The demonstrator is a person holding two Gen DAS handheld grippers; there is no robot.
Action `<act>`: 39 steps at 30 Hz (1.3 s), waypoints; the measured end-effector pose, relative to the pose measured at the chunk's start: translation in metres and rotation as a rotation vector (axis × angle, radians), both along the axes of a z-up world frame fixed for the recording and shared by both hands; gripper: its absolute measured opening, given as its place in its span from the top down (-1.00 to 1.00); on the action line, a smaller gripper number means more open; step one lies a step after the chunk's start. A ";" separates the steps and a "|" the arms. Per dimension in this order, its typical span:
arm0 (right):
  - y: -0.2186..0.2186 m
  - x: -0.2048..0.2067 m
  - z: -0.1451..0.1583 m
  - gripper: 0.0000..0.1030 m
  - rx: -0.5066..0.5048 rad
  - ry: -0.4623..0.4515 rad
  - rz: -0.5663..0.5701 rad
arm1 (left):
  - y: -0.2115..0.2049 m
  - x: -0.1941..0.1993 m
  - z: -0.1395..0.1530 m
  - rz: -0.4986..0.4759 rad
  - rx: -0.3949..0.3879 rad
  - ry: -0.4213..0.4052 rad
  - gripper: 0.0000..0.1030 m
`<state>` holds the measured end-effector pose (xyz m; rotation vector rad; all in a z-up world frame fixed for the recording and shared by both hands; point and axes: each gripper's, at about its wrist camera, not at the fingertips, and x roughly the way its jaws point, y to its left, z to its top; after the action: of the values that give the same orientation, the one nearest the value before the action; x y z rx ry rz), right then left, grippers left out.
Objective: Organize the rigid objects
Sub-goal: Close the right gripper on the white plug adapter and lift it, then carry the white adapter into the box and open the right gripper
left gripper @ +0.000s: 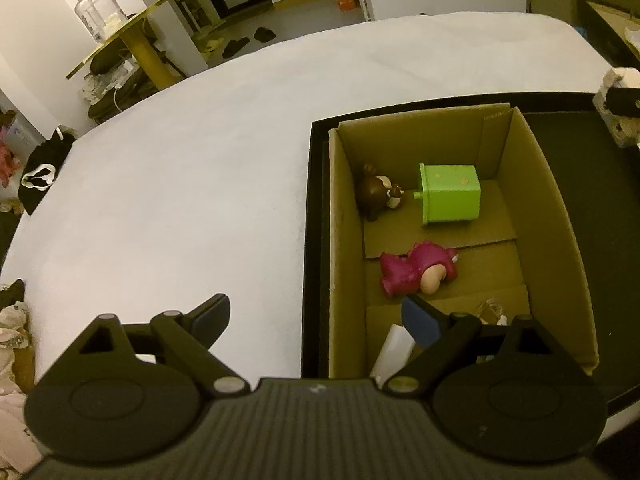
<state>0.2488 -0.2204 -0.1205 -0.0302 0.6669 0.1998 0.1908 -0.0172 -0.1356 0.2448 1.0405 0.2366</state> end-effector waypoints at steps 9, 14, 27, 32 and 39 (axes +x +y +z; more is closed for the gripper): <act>0.025 -0.005 0.014 0.18 -0.052 -0.042 0.085 | 0.006 -0.002 -0.002 -0.020 -0.056 -0.012 -0.73; 0.044 -0.008 0.015 0.18 -0.091 -0.048 0.161 | 0.011 -0.002 -0.003 -0.023 -0.089 -0.017 -0.72; 0.093 -0.019 0.010 0.17 -0.197 -0.001 0.348 | 0.026 0.002 -0.011 -0.011 -0.211 0.033 -0.04; 0.103 -0.026 0.005 0.17 -0.239 0.023 0.393 | 0.028 0.004 -0.016 -0.010 -0.242 0.060 0.44; 0.114 -0.031 -0.001 0.17 -0.278 0.059 0.433 | 0.032 0.003 -0.018 -0.007 -0.259 0.052 0.79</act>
<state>0.2174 -0.1062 -0.1215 -0.4394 0.7375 0.5249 0.1939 0.0144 -0.1533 0.0207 1.1098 0.0872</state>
